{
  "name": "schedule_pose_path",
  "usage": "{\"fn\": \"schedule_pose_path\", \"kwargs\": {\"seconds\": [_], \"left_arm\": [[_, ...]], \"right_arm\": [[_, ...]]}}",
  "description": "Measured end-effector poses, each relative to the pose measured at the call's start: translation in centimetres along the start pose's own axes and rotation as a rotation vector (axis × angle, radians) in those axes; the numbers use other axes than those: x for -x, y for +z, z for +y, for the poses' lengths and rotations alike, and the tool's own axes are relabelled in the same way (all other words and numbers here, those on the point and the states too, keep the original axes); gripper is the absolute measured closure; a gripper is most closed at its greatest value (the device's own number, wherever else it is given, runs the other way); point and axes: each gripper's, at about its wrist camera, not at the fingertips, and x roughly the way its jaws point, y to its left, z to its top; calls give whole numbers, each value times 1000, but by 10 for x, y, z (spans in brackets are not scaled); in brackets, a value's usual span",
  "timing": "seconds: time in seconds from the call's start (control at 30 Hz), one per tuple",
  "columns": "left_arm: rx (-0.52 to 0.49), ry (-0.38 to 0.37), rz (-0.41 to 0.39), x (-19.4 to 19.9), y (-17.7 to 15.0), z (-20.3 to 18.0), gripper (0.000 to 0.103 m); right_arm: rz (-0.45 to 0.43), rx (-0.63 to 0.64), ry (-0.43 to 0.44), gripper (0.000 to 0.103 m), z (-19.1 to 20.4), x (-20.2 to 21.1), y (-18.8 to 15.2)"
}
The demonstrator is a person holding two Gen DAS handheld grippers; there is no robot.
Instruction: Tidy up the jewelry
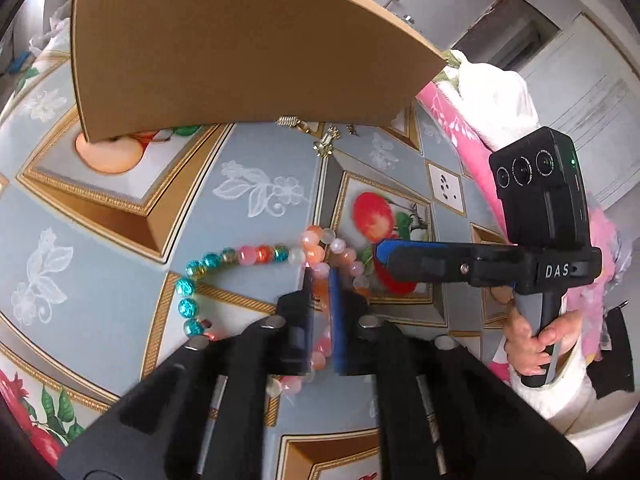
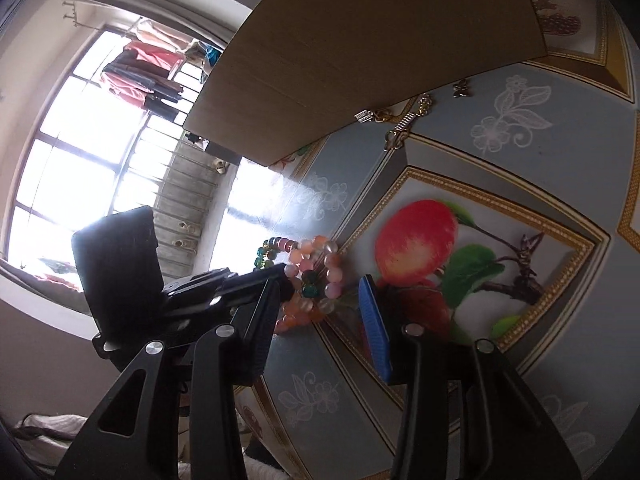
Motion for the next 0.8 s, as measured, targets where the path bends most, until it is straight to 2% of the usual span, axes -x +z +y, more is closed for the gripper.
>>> {"fn": "schedule_pose_path", "kwargs": {"seconds": [0.1,0.2,0.23,0.33,0.4,0.43,0.47,0.6,0.8], "left_arm": [[-46,11,-33,6,5,-11,103],[-64,-11,-32,5,9,-20,103],[-67,-4,-30,4,10,-22,103],[-38,37,-26,2,11,-18,103],[-14,55,-18,4,8,-12,95],[1,50,-15,5,6,-9,89],[22,29,2,4,4,-7,88],[24,37,16,-4,1,-9,91],[-24,-8,27,-14,9,-29,91]], "right_arm": [[-10,11,21,62,6,-3,-5],[-13,-27,125,52,5,1,-3],[-15,-40,130,51,3,1,-2],[-27,-31,101,51,5,3,-2],[-30,-29,109,51,7,4,-2],[-30,-26,112,51,8,3,-3],[-29,-21,111,50,9,3,-3],[-18,-22,102,49,8,2,-4],[-26,-22,56,49,6,9,-9]]}}
